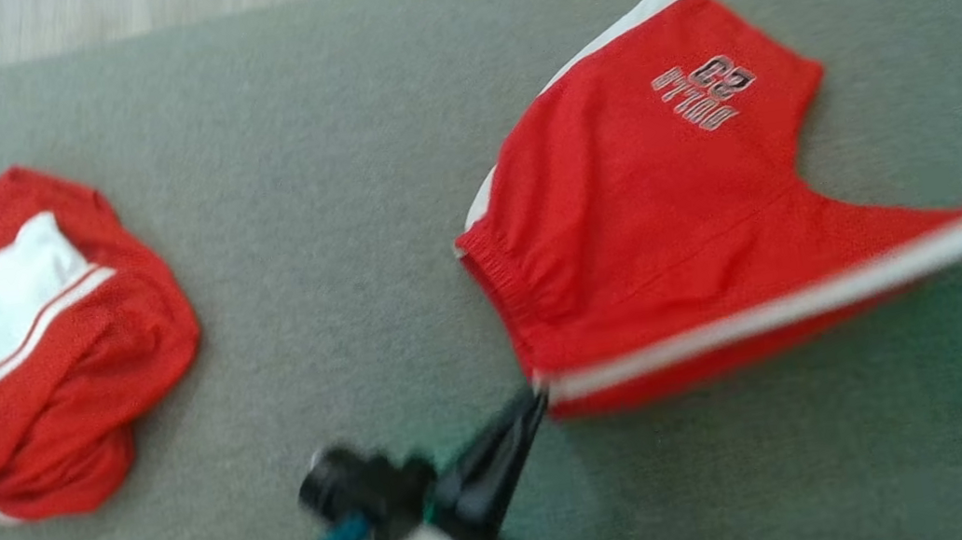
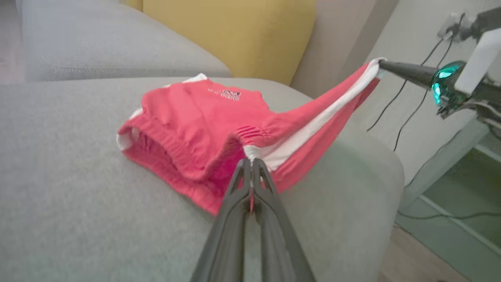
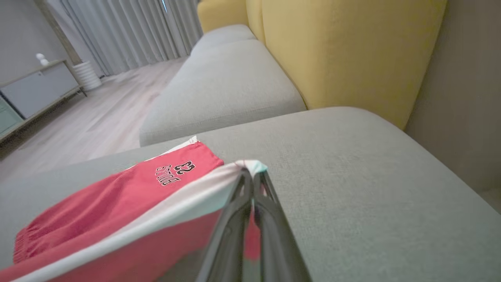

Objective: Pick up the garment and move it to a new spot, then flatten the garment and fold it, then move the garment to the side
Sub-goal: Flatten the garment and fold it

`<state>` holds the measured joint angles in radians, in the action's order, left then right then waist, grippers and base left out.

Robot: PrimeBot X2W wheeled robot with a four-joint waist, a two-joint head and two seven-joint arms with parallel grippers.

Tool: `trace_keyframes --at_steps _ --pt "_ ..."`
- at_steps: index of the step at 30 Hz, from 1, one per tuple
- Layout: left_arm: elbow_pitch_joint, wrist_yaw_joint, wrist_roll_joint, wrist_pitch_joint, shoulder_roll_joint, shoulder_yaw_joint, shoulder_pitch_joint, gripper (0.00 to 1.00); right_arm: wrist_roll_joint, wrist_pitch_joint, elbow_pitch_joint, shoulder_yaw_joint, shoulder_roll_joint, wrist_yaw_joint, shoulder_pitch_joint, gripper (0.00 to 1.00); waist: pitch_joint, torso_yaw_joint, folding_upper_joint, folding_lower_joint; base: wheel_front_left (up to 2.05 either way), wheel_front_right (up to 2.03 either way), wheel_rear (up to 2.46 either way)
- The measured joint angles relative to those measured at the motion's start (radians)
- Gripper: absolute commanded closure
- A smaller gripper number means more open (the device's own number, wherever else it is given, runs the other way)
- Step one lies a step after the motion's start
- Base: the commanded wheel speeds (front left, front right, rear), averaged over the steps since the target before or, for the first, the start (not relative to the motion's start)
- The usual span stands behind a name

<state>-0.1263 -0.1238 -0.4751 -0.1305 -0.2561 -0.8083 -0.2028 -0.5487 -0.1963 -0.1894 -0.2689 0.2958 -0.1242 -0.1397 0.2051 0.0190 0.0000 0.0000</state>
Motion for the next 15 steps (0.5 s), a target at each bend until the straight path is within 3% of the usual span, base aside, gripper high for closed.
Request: trace_keyframes --at_steps 6,15 --pt "-0.074 -0.001 -0.064 0.001 0.081 0.0 -0.203 1.0 0.015 -0.052 0.143 0.05 0.065 0.0 0.283 1.0 0.074 0.054 0.0 0.0003 0.0 0.0 0.0" --pt "-0.238 -0.001 -0.113 -0.027 0.12 -0.004 -0.339 1.0 0.015 -0.078 0.388 0.21 0.138 0.0 0.565 1.0 0.153 0.129 0.0 0.0002 0.0 0.0 0.0"
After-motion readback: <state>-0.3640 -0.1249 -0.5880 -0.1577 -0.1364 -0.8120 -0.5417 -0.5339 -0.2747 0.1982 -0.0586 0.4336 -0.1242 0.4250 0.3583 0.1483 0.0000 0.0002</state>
